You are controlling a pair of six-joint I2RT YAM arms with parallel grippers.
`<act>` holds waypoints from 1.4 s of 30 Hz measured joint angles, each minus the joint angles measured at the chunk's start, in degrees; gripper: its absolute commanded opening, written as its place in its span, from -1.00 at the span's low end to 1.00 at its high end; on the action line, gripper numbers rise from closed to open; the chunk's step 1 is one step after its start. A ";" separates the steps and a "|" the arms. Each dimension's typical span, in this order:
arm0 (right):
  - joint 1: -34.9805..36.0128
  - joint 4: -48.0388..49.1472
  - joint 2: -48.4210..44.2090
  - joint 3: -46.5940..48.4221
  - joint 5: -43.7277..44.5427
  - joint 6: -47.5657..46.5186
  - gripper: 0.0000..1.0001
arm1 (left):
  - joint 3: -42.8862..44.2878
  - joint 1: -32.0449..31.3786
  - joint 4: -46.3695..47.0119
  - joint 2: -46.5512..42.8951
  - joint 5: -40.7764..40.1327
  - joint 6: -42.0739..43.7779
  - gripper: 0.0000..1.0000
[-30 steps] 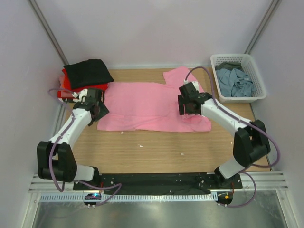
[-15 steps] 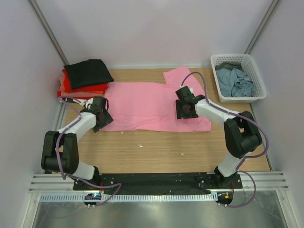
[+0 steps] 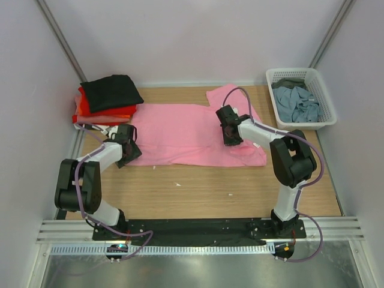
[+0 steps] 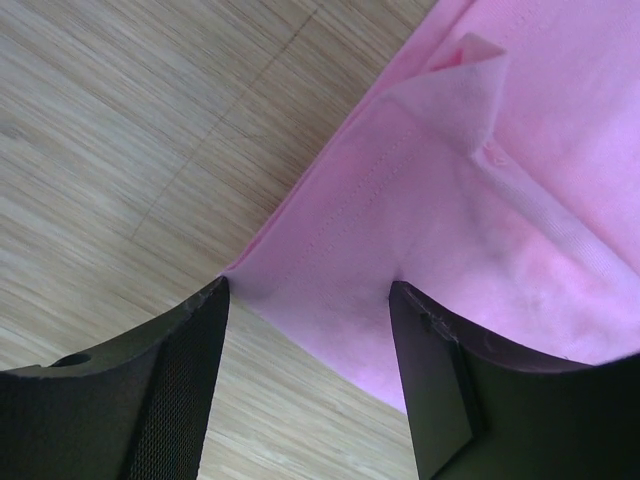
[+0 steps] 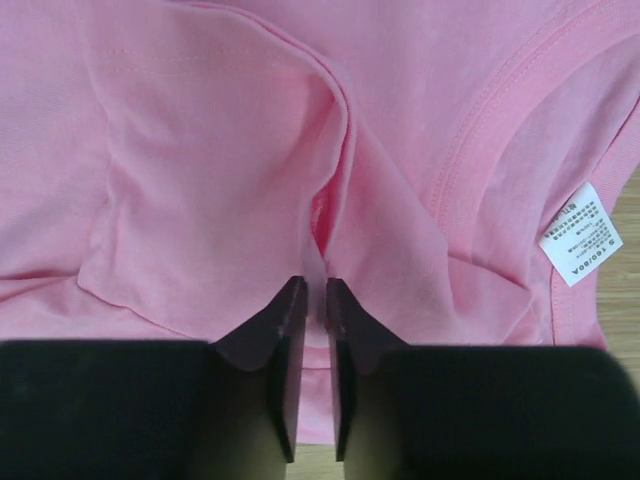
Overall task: Fold and stack the t-shirts
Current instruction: Fold the tshirt
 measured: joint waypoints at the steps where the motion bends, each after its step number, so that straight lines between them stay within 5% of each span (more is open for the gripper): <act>1: 0.00 -0.15 0.26 0.31 0.22 -0.17 -0.79 | -0.11 0.31 0.22 0.07 0.02 0.11 0.33; 6: 0.00 -2.43 0.57 2.45 2.86 -1.31 -0.97 | -0.11 1.64 1.38 0.37 0.20 0.52 0.31; 13: -0.02 -5.51 2.91 10.43 18.43 -7.30 -0.93 | -0.39 2.16 2.73 0.37 0.42 0.59 0.30; 14: -0.02 -5.09 3.93 11.43 21.99 -9.25 -0.83 | -0.42 2.16 2.82 0.37 0.42 0.59 0.30; 17: -0.46 -4.07 7.67 13.99 28.35 -12.98 -0.08 | -0.46 2.19 2.97 0.37 0.42 0.70 0.29; 18: -0.81 -4.37 9.81 15.63 29.86 -14.03 0.35 | -0.48 2.19 3.06 0.37 0.42 0.72 0.29; 23: -2.67 -5.79 16.55 20.41 32.98 -13.79 0.56 | -0.61 2.19 3.43 0.33 0.39 0.74 0.29; 27: -3.52 -7.21 12.15 18.12 31.43 -9.35 0.58 | -1.01 2.19 3.98 0.02 0.39 0.74 0.29; 37: -3.78 0.42 -26.69 -11.21 12.96 4.28 0.65 | -2.36 2.19 5.33 -1.07 0.37 0.66 0.29; 42: -4.02 3.96 -26.97 -22.43 2.89 9.53 0.64 | -3.56 2.21 5.35 -2.43 0.46 0.46 0.29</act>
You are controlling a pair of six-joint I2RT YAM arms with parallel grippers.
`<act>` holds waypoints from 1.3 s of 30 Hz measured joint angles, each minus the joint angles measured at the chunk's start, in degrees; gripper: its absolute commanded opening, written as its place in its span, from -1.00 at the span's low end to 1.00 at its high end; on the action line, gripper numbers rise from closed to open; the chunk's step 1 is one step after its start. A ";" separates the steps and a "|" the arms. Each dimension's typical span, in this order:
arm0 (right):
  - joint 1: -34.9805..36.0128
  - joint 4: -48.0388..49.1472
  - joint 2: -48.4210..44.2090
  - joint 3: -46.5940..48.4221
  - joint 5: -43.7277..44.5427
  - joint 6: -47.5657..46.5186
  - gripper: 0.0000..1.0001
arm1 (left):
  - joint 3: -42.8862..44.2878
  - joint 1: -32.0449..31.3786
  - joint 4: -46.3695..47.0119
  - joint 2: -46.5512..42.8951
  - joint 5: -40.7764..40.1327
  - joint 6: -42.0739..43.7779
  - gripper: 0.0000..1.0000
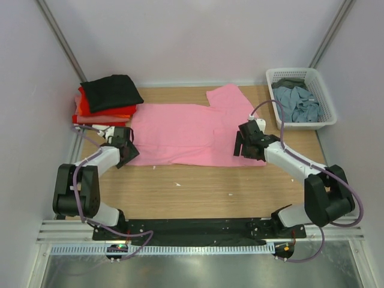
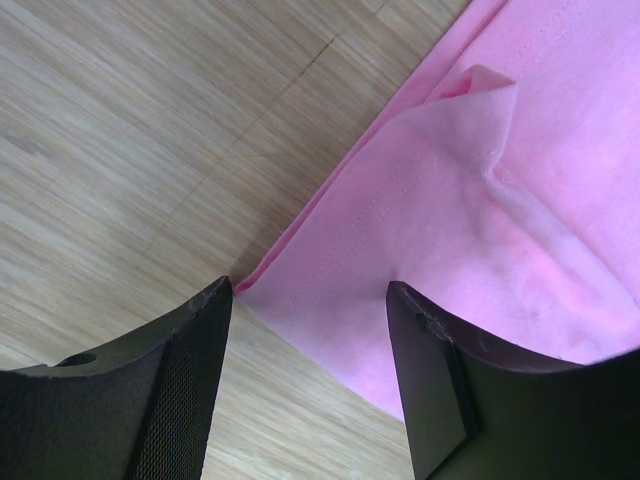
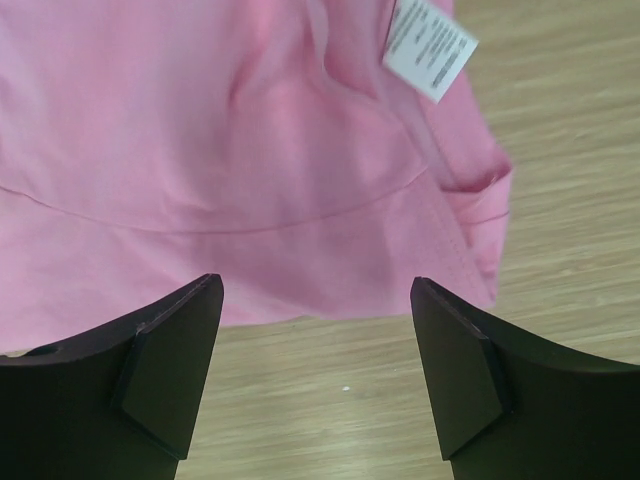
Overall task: Fold and stack the t-shirts
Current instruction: Fold the tshirt
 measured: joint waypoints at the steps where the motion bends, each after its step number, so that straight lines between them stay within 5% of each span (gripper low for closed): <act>1: -0.04 0.15 0.70 -1.29 -0.94 0.72 0.64 | -0.26 0.00 0.00 -0.31 0.02 -0.04 0.29; 17: -13.40 9.33 -3.63 -15.08 -9.68 8.37 0.57 | -1.88 0.00 -6.82 -7.48 0.15 -6.03 0.36; 26: -18.03 15.87 -3.08 -16.57 -13.20 8.59 0.18 | -3.63 0.00 -8.39 -8.20 -1.20 -8.76 0.34; 32: -18.25 17.53 -2.19 -16.76 -14.82 8.46 -0.34 | -3.61 -0.02 -8.59 -6.71 -2.97 -9.84 0.16; 39: -18.25 17.84 -1.70 -16.90 -15.96 8.55 -0.51 | -0.87 -0.02 -7.72 -1.92 -5.25 -10.34 0.00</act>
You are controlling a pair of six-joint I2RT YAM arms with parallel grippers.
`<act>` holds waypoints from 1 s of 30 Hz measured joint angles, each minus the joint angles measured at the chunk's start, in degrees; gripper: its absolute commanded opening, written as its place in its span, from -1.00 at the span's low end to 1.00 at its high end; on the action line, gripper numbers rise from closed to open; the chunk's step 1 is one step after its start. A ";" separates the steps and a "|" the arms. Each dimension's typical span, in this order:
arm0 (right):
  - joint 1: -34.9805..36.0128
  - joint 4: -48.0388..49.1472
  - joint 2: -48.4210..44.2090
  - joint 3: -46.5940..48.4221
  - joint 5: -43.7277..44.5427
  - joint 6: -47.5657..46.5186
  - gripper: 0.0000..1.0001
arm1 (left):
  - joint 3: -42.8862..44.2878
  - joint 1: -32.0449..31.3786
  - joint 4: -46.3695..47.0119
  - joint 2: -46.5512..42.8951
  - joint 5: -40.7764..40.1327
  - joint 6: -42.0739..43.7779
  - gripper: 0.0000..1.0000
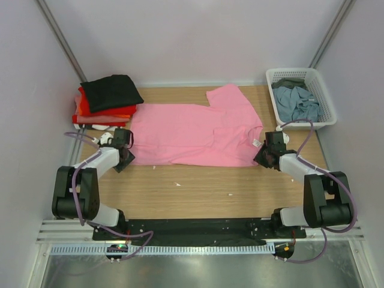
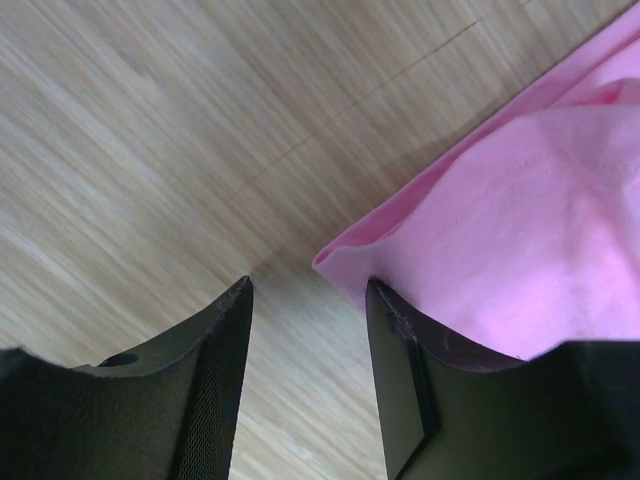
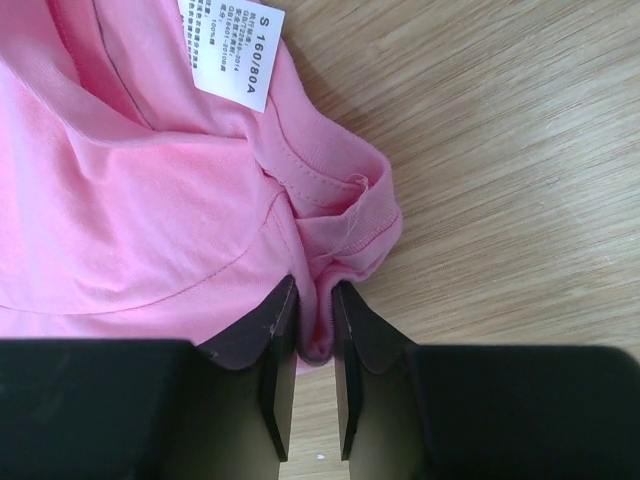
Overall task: Fold and stack the t-shirts
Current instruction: Fold the tshirt
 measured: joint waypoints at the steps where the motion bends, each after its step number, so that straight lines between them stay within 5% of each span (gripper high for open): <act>1: 0.00 0.02 0.00 -0.02 -0.11 -0.02 -0.52 | 0.26 -0.02 0.28 0.35 -0.15 0.00 0.01; 16: -0.02 0.50 0.00 -0.28 -0.59 -0.04 -0.56 | -1.57 -2.80 1.11 -8.17 1.49 -1.27 0.22; 25: -0.02 0.66 0.02 -0.48 -1.05 -0.20 -0.82 | -0.94 -2.82 1.75 -0.76 0.09 -1.38 0.21; 28: -0.02 0.94 0.22 -0.50 -1.22 -0.26 -0.97 | 0.68 -2.82 2.51 1.27 -0.98 -1.33 0.03; 30: -0.02 1.03 0.24 -0.50 -1.36 -0.26 -0.97 | 1.31 -2.82 2.71 2.19 -1.84 -1.51 -0.36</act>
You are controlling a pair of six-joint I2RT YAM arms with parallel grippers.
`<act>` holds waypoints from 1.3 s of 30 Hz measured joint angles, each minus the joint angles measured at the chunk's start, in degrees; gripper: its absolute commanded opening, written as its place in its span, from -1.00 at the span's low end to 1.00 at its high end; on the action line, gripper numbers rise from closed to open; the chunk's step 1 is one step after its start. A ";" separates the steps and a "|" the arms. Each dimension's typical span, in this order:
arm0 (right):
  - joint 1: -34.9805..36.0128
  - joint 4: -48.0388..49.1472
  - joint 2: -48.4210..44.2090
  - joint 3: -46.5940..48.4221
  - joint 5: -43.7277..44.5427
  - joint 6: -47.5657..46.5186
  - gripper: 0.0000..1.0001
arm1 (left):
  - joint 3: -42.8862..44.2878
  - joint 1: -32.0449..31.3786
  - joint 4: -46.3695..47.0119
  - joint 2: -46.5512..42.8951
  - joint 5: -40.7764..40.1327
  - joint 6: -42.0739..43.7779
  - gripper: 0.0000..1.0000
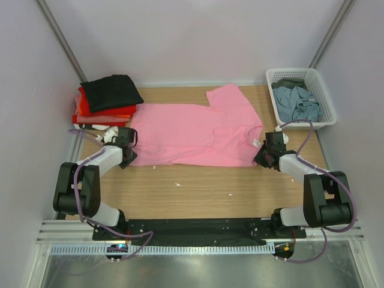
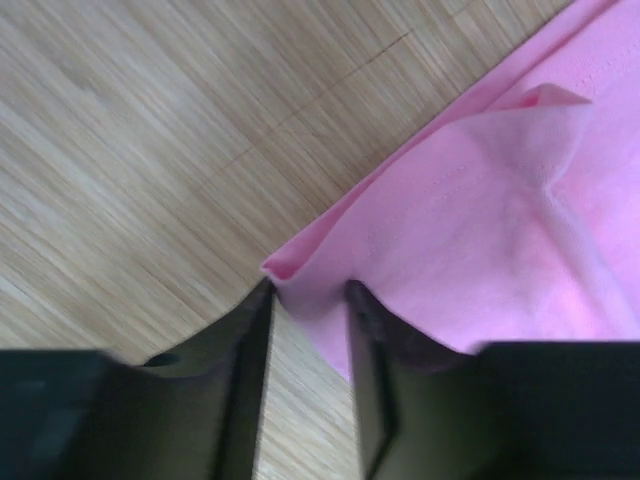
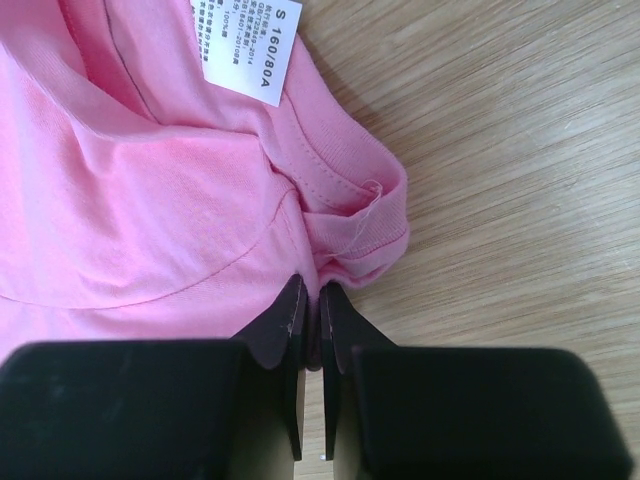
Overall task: Fold and stack the t-shirts
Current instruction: Fold the tshirt
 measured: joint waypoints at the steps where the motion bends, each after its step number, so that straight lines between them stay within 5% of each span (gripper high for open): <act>1: 0.00 0.02 0.00 0.00 -0.02 -0.02 -0.97 | 0.09 0.00 0.17 0.20 -0.04 0.07 -0.64; 4: 0.00 0.04 0.00 0.00 -0.07 -0.02 -0.98 | 0.44 -0.04 0.42 0.42 -0.44 0.74 -1.00; 34: 0.02 -21.20 -24.24 -3.23 4.35 8.31 -0.97 | -6.80 -0.31 -15.23 -28.30 4.42 -1.79 -0.93; 38: 0.00 -24.98 -30.18 -3.23 4.92 10.40 -0.28 | -7.48 -0.50 -18.62 -33.24 5.81 -2.29 -0.62; 39: 0.00 -25.55 -30.99 -3.23 5.01 10.91 0.20 | -7.89 -1.07 -19.28 -34.88 5.84 -2.75 -0.30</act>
